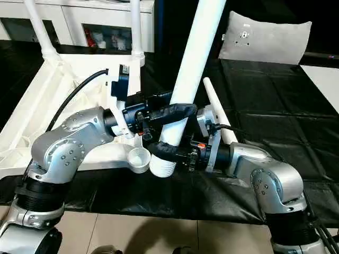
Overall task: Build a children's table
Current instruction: Pick table leg
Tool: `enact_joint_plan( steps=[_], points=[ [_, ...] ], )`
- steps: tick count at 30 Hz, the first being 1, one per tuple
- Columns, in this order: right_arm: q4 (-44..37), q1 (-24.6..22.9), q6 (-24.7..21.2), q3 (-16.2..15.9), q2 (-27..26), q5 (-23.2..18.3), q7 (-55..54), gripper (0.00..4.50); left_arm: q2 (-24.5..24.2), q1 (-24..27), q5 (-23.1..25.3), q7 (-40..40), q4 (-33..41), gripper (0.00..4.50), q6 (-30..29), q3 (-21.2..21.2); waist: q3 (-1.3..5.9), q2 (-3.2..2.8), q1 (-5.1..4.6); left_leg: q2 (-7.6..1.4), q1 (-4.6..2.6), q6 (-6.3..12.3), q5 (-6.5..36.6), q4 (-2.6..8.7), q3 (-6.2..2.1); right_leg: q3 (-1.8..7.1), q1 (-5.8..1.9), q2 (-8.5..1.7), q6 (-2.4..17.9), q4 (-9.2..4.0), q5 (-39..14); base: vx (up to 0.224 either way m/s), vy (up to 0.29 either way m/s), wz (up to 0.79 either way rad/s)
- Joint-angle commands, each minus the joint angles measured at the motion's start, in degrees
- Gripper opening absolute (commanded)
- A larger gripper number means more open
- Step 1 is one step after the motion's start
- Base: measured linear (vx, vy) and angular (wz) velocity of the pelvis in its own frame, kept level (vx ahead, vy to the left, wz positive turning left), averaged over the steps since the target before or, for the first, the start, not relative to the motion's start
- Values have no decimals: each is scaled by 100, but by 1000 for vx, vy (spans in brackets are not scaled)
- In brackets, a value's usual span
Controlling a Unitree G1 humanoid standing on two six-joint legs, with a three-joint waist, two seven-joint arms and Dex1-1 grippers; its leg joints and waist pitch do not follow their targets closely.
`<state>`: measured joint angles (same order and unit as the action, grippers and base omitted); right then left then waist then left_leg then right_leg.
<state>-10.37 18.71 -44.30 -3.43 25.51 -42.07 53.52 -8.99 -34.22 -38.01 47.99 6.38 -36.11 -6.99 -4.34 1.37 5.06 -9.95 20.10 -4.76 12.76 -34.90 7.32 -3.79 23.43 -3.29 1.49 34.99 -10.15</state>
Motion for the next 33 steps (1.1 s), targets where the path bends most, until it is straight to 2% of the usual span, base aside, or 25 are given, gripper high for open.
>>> enact_joint_plan(
  steps=[1,3,4,5,6,9,10,13,15,18,19,20,22,24,29,31,33],
  points=[
    [157,-2,-10,28,13,108,-165,202,64,8,-219,143,271,254,-68,-156,418,59,7,-208,78,325,-103,365,61,287,-422,-420,934,-388,-1130,0,0,0],
    [158,-17,22,15,-12,166,-223,199,102,77,-411,194,421,264,-224,-192,421,62,8,-211,80,318,-130,365,59,285,-423,-418,974,-374,-1051,0,0,0],
    [193,-25,92,14,-61,251,-325,199,145,137,-455,197,515,277,-275,-263,423,41,8,-220,79,298,-121,363,54,285,-422,-426,1013,-369,-1011,0,0,0],
    [203,-27,112,15,-75,276,-353,199,158,154,-461,195,540,277,-287,-281,421,53,1,-216,83,292,-94,365,58,286,-425,-424,1022,-370,-1009,0,0,0],
    [234,-23,164,10,-113,336,-420,198,186,188,-461,190,587,299,-306,-335,422,40,4,-211,89,291,-92,363,58,287,-431,-426,1024,-371,-1008,0,0,0],
    [287,-3,275,-23,-186,476,-549,198,252,246,-491,182,685,304,-352,-429,414,40,1,-221,74,256,-6,375,58,287,-425,-422,1001,-386,-1121,0,0,0],
    [314,9,305,-46,-229,524,-614,198,344,267,-622,149,730,325,-400,-393,410,41,-2,-219,72,252,16,377,58,288,-422,-419,993,-391,-1150,0,0,0],
    [402,28,441,-166,-348,723,-782,197,605,323,-980,44,864,345,-512,-281,416,38,4,-215,82,210,44,372,61,287,-430,-423,1002,-392,-1159,0,0,0],
    [430,26,467,-192,-384,775,-810,197,651,357,-1082,53,922,365,-553,-263,423,50,2,-211,85,252,32,368,61,288,-430,-417,999,-384,-1103,0,0,0],
    [514,33,563,-260,-449,948,-904,197,769,430,-1166,-25,995,390,-579,-245,420,42,-3,-213,81,255,20,373,57,285,-428,-410,959,-388,-1115,0,0,0],
    [536,36,584,-268,-485,962,-939,197,827,461,-1201,-86,1001,397,-599,-239,435,-19,7,-214,77,239,26,366,50,284,-428,-414,978,-382,-1077,0,0,0],
    [536,36,584,-268,-485,962,-939,197,827,461,-1201,-86,1001,406,-599,-239,434,4,0,-214,80,242,38,365,56,286,-429,-411,989,-391,-1046,0,0,0],
    [562,12,680,-242,-620,989,-1051,197,1008,543,-1219,-295,987,432,-610,-203,435,-6,7,-219,87,240,88,369,54,282,-437,-422,1027,-396,-1047,0,0,0],
    [562,-1,703,-229,-653,987,-1075,197,1053,549,-1226,-371,947,438,-611,-148,440,-3,10,-213,87,230,87,370,52,283,-446,-413,1009,-396,-1049,0,0,0],
    [579,-46,794,-220,-702,1062,-1108,197,1101,510,-1486,-492,826,442,-620,203,446,-15,18,-205,84,210,113,368,54,282,-447,-407,1002,-395,-1021,0,0,0],
    [585,-55,847,-121,-755,1041,-1180,197,1187,483,-1752,-717,726,442,-606,574,446,-21,20,-204,83,169,147,368,58,281,-441,-410,1042,-396,-1051,0,0,0],
    [607,-56,882,-45,-794,1027,-1270,196,1245,475,-1812,-883,681,442,-548,804,441,-21,16,-195,81,159,162,368,58,279,-442,-401,1060,-397,-1054,0,0,0]
  ],
)
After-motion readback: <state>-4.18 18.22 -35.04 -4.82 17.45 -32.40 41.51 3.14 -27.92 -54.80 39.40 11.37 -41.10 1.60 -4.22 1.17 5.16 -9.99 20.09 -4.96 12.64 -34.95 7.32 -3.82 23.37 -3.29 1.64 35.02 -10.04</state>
